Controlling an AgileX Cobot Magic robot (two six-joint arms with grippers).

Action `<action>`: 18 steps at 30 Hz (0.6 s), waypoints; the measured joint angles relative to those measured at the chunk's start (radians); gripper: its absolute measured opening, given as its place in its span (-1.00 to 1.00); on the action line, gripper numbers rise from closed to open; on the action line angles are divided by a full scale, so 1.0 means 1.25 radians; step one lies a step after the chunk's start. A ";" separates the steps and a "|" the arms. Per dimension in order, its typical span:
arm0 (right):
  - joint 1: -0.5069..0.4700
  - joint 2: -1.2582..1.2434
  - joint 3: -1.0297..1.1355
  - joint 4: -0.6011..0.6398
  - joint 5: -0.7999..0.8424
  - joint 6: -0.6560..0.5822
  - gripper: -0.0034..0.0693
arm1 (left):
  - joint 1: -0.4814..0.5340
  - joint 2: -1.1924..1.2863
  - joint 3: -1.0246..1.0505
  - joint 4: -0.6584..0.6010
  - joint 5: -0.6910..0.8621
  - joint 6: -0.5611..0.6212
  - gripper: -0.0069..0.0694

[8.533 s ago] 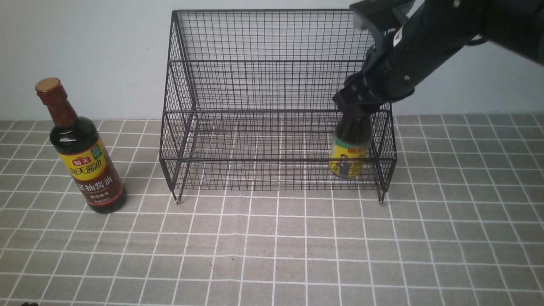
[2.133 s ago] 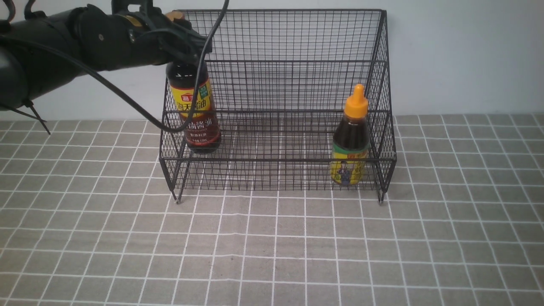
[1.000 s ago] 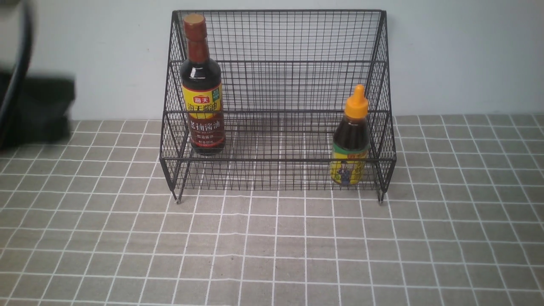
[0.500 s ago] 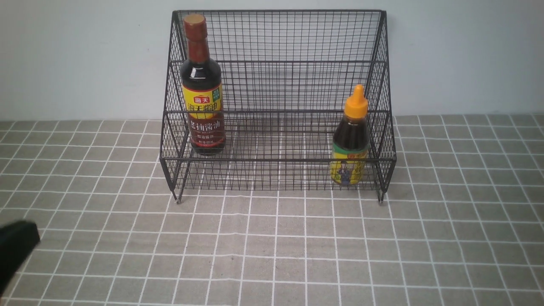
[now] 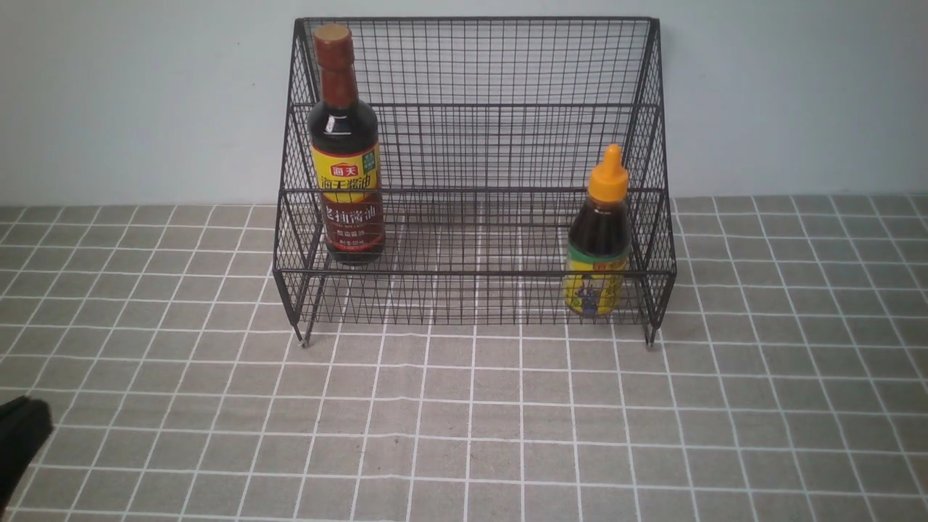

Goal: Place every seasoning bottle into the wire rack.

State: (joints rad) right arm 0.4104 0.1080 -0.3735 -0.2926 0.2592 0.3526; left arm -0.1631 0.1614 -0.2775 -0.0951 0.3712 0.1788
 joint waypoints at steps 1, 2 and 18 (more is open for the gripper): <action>0.000 0.000 0.000 0.000 0.000 0.000 -0.94 | 0.006 -0.005 0.014 0.002 -0.010 -0.002 -0.84; 0.000 0.000 0.000 0.000 0.000 0.000 -0.94 | 0.028 -0.041 0.066 0.015 -0.043 -0.008 -0.84; 0.000 0.000 0.000 0.000 0.001 0.000 -0.94 | 0.079 -0.138 0.245 0.031 -0.003 -0.012 -0.84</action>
State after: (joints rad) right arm 0.4104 0.1080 -0.3735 -0.2926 0.2602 0.3526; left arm -0.0648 -0.0115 0.0283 -0.0563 0.3678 0.1637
